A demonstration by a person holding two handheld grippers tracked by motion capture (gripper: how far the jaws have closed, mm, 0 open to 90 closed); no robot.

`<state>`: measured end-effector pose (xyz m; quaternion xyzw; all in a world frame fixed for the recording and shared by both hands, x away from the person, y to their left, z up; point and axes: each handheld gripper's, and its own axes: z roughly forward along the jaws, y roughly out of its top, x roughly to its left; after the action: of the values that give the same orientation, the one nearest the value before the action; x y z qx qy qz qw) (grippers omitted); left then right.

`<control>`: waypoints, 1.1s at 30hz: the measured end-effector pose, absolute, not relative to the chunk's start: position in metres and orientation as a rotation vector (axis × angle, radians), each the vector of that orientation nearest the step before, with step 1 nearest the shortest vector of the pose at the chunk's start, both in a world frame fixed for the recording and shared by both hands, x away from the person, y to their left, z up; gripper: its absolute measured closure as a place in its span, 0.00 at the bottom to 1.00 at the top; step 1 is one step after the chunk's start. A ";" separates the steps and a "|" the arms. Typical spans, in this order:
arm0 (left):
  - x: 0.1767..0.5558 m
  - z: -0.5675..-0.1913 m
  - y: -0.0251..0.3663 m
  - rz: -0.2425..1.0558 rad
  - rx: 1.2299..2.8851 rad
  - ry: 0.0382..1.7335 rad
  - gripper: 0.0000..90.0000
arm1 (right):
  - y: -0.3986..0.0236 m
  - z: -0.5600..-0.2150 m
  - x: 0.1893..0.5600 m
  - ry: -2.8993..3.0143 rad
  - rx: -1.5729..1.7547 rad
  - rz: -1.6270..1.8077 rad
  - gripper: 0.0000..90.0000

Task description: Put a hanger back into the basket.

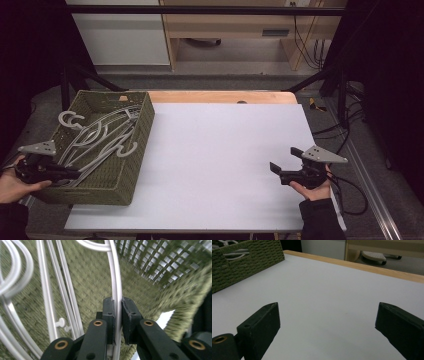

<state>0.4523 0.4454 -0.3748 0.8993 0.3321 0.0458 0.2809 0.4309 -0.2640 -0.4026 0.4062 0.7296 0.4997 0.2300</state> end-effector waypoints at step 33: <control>0.488 -0.385 0.364 0.427 2.534 1.164 0.71 | -0.265 -0.402 0.430 2.008 1.113 1.374 0.07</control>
<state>0.4876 0.3639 -0.3849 0.8867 0.4073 0.1493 0.1599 0.4303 -0.2645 -0.4022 0.4046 0.7303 0.4997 0.2309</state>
